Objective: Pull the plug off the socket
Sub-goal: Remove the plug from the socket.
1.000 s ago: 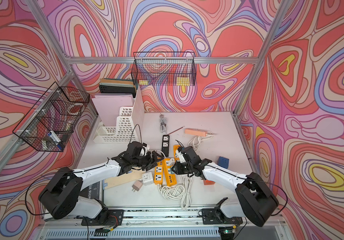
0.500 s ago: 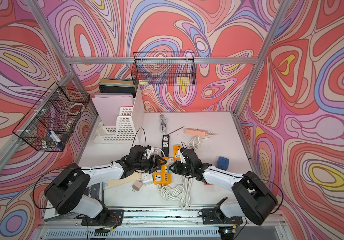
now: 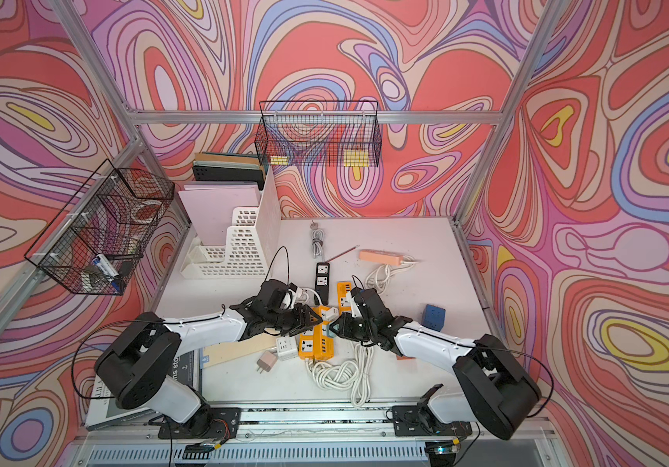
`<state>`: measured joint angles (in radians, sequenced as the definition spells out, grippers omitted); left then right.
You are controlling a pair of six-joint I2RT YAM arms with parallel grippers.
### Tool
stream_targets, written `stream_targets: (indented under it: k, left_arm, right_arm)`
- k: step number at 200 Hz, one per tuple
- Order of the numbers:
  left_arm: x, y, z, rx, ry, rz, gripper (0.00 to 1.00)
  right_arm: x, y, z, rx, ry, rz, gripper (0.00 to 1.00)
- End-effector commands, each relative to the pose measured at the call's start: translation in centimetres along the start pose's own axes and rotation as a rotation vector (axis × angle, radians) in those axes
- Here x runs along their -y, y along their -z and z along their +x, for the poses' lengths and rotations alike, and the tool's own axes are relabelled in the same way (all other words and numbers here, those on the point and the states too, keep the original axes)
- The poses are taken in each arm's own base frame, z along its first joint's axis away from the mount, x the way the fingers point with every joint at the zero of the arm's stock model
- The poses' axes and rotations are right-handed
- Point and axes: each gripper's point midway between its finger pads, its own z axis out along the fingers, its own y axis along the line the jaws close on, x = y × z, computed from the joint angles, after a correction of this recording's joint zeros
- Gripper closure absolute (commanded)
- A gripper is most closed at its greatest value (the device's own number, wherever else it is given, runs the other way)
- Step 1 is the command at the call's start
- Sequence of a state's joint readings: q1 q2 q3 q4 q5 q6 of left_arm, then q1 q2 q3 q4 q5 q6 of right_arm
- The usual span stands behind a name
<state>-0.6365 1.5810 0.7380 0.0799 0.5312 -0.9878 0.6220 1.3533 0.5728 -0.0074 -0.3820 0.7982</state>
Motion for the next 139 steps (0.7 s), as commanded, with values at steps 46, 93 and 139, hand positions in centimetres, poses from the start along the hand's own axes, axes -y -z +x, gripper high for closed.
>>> stream_targets:
  k: [46,93,139]
  left_arm:
    - [0.1,-1.5,2.0,-0.105,-0.062,-0.029,0.51]
    - [-1.9,-2.0,2.3,-0.099,-0.053,-0.142,0.71]
    - [-6.0,-1.8,2.8,-0.12,-0.013,-0.326,0.81]
  right_arm:
    - [-3.8,0.9,-2.5,0.052,0.027,-0.104,0.82]
    - [-3.8,0.8,-2.5,0.034,0.032,-0.088,0.83]
    - [-4.5,3.4,-2.7,0.046,0.072,-0.037,0.84]
